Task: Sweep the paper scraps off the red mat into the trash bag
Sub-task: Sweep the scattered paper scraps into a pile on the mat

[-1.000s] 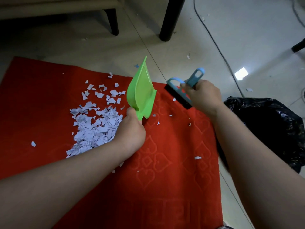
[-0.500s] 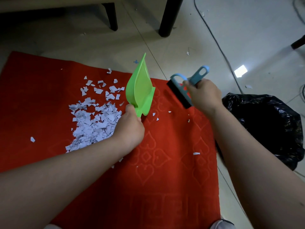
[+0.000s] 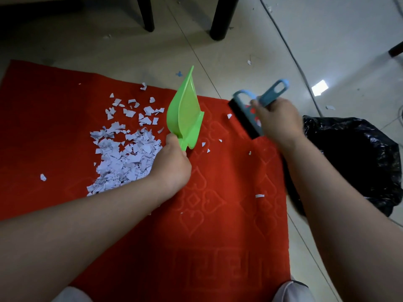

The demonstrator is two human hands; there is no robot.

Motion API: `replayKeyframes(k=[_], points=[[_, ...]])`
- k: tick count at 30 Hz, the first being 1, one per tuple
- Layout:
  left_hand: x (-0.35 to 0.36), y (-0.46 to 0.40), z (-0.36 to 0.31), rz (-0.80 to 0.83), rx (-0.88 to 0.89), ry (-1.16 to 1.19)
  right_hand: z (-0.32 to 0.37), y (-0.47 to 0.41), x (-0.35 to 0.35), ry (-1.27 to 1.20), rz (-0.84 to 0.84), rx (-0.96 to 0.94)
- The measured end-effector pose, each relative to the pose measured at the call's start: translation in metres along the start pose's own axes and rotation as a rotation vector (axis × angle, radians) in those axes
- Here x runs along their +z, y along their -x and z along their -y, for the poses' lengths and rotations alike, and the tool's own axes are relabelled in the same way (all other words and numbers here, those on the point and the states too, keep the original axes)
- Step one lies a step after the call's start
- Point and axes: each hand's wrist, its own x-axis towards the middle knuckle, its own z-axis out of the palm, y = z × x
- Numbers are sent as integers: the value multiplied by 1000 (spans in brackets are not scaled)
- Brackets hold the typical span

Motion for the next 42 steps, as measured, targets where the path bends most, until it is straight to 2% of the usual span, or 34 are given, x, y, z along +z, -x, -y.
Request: replayKeyframes(k=[3,6,9,12,15,19,23,26,27,31,35,38,40,42], points=[[-1,0,1,1,-13,2,-16,-9,-10,165,-145,110],[0,-1,-1,6,-3,7,-25,-8,5,211,-51,167],[3,0,-3,9,13,3,-27,-5,17,37,80,179],[3,1,-1,16,3,5,-29,-4,2,-129,-3,195],[2,0,3,9,-11,8,-30,-3,-19,53,-174,174],[2,1,3,6,-6,16,-28,-2,-13,198,-161,219],[3,1,2,1,9,6,-29,-8,7,58,8,315],[4,-1,4,3,2,3,-31,-8,-5,-148,20,357],[4,-1,5,4,3,2,-32,-6,-12,-156,-15,351],[4,-1,5,6,7,16,-33,1,-32,125,-196,274],[4,1,2,8,14,15,-30,5,-7,204,-50,279],[7,0,1,11,20,18,-20,14,13,76,79,225],[7,-1,2,12,15,17,-14,23,13,-9,99,168],[6,-1,4,13,10,8,-13,32,5,-62,50,105]])
